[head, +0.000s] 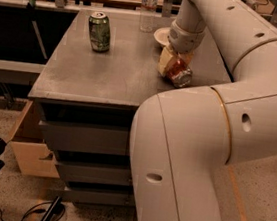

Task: Place coke can upright

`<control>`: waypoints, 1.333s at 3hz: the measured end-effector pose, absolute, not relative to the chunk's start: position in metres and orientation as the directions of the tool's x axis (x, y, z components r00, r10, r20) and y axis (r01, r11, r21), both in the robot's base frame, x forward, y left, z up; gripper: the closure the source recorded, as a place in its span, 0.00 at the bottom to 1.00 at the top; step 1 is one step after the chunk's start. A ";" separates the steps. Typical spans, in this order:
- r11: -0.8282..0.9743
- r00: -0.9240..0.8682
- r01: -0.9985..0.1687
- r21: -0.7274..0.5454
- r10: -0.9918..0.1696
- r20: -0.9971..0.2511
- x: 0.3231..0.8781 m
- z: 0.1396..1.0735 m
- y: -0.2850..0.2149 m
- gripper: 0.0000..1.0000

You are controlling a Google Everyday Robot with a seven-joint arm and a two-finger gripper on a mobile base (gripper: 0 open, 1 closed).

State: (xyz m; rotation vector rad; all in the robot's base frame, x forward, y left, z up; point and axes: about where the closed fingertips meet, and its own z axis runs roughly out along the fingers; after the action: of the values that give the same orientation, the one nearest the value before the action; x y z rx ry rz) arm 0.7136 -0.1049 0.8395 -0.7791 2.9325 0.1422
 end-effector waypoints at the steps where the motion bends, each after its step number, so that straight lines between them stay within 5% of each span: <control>1: 0.864 -0.863 -0.499 0.064 -0.489 -0.124 0.714 0.840 -0.105 1.00; 4: 0.741 -0.681 -0.670 0.047 -0.588 -0.437 0.724 0.920 -0.128 1.00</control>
Offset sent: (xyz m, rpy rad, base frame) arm 0.0092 -0.0131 0.0555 0.0592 -0.1272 0.0867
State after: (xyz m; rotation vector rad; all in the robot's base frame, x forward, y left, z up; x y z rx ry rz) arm 0.7240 -0.1277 0.9202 -0.9644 2.5455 0.2847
